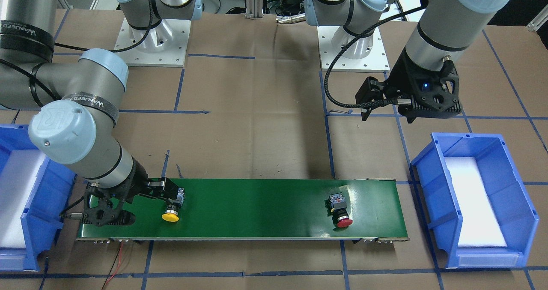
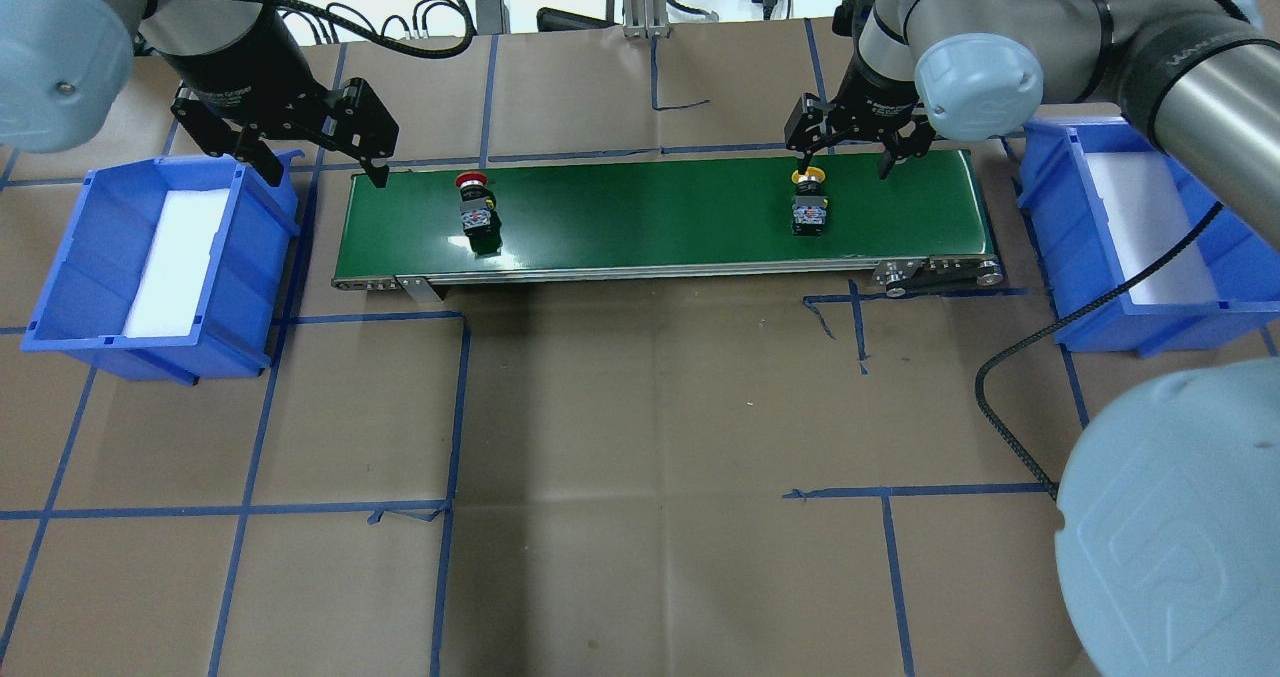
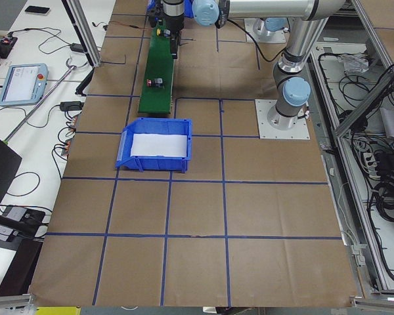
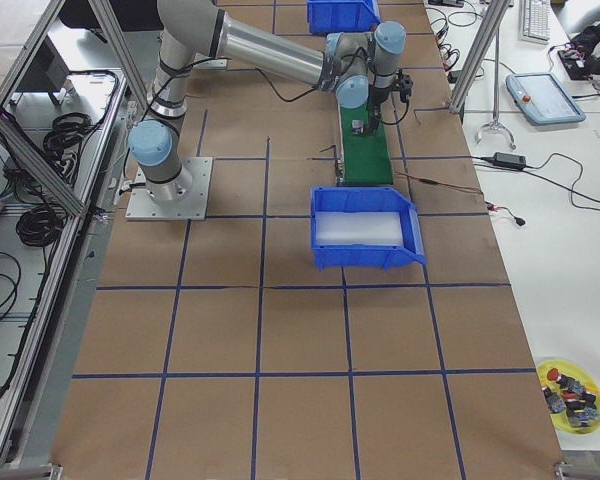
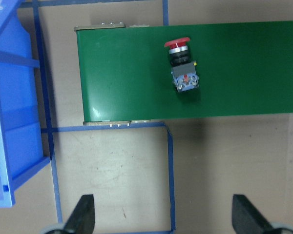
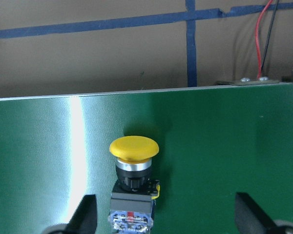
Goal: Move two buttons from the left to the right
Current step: 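Raise the left gripper while the right gripper lowers onto the yellow button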
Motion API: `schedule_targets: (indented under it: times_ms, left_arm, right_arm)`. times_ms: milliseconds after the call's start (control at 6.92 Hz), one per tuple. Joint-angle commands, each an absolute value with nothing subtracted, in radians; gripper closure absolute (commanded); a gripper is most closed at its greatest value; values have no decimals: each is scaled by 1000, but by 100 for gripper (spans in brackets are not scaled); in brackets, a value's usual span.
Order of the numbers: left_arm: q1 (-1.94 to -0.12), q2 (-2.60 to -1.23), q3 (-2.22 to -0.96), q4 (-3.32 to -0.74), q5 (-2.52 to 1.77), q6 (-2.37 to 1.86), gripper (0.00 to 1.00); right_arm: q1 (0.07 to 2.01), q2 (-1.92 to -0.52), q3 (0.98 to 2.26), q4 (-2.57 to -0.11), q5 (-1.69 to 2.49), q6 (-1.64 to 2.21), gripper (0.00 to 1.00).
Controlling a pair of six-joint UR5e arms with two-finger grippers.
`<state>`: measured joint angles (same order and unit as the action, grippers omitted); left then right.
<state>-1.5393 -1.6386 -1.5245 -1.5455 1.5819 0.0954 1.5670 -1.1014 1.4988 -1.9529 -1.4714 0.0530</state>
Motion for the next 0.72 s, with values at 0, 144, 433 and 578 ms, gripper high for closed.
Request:
schedule_targets:
  times_ms: [0, 144, 433, 578]
  left_arm:
    - [-1551, -1625, -1532, -1551, 1585, 84, 0]
    - [-1551, -1618, -1534, -1551, 1582, 84, 0]
    - [-1551, -1611, -1540, -1552, 1580, 100, 0]
    - [-1546, -1611, -1542, -1552, 1580, 121, 0]
  right_arm:
    - [1569, -1062, 1503, -1951, -1477, 48, 0]
    - [1568, -1048, 1508, -1954, -1476, 51, 0]
    - [1568, -1031, 1509, -1953, -1489, 41, 36]
    - [1568, -1031, 1508, -1945, -1491, 37, 71]
